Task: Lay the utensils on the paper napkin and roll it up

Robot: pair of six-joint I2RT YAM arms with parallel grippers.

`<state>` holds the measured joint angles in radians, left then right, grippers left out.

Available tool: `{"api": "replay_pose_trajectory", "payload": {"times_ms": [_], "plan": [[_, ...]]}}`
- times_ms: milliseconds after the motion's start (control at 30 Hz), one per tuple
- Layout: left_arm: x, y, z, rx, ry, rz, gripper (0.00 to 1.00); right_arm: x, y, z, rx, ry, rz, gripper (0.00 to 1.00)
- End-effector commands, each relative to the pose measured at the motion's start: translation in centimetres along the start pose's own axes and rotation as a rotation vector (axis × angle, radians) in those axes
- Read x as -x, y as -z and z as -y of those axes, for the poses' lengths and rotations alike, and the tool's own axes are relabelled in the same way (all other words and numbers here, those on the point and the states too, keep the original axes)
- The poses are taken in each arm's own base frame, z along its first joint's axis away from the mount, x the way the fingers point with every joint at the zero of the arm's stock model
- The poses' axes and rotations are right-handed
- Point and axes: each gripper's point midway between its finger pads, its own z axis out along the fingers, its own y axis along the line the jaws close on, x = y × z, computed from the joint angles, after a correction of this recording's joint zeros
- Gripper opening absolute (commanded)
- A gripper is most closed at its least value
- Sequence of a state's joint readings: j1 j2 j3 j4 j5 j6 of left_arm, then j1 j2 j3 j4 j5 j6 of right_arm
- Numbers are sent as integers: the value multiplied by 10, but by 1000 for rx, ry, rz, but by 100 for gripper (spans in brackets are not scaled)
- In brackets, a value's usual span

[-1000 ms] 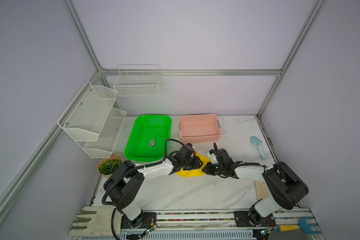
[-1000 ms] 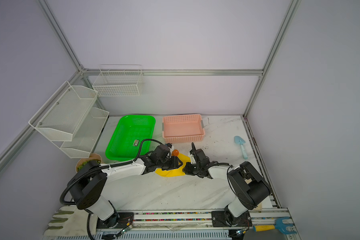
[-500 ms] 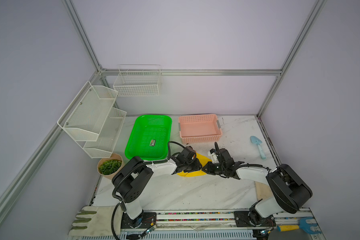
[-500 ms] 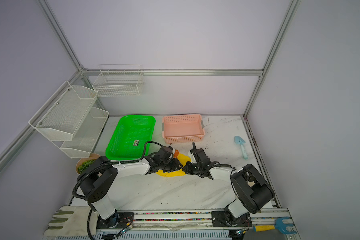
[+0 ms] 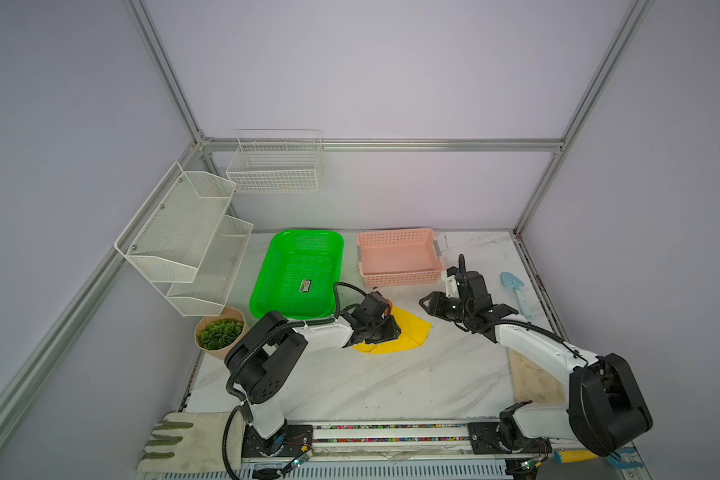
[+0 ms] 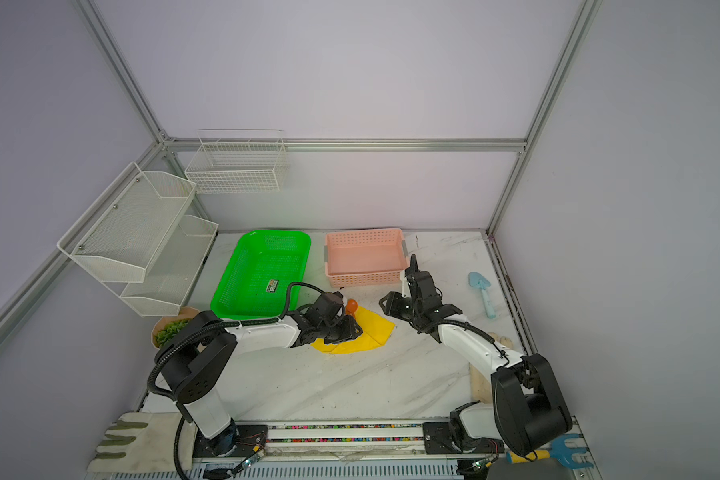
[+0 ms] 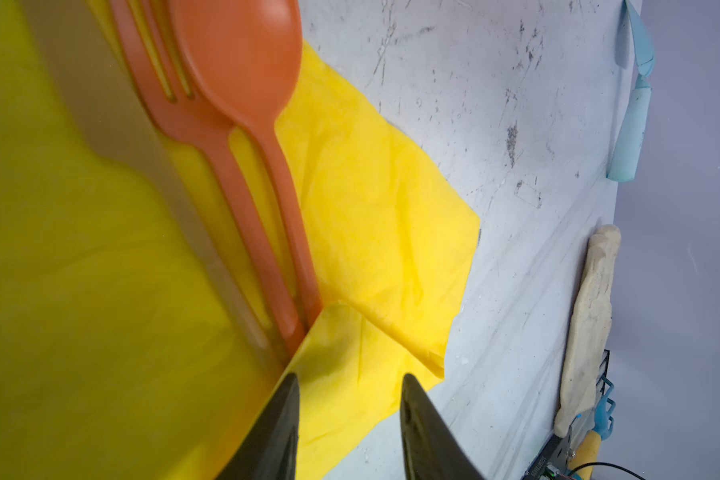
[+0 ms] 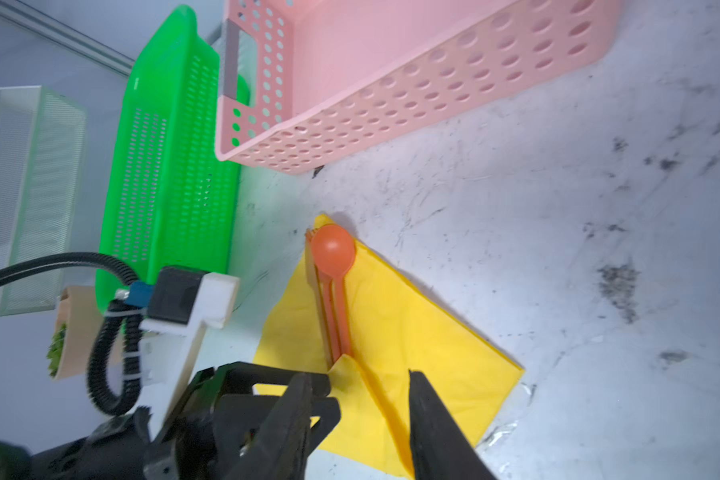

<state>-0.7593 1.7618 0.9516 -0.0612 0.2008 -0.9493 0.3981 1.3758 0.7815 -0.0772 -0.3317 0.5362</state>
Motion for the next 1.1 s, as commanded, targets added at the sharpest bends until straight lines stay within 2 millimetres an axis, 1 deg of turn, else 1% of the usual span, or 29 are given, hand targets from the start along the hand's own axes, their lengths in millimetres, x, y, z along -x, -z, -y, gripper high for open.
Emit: {"api": "replay_pose_trajectory", "payload": {"times_ms": [0,67,133,300,567,667,833,1067], "plan": [[5,2,-1,-6,-14,23,40,-30,-15,45,-164,-5,-106,41],[5,2,-1,-7,-15,23,40,-36,-23,56,-187,-5,-133,41],[5,3,-1,-8,-15,25,39,-41,-28,61,-195,0,-152,41],[5,3,-1,-10,-15,29,39,-45,-34,65,-198,5,-173,43],[4,3,-3,-11,-12,30,38,-64,-40,78,-212,-13,-220,46],[3,3,-4,-11,-10,26,38,-68,-44,77,-192,-22,-235,47],[3,4,-4,-12,-11,32,37,-70,-51,71,-148,-34,-247,48],[2,4,-6,-11,-12,28,37,-73,-55,67,-118,-45,-256,43]]}}
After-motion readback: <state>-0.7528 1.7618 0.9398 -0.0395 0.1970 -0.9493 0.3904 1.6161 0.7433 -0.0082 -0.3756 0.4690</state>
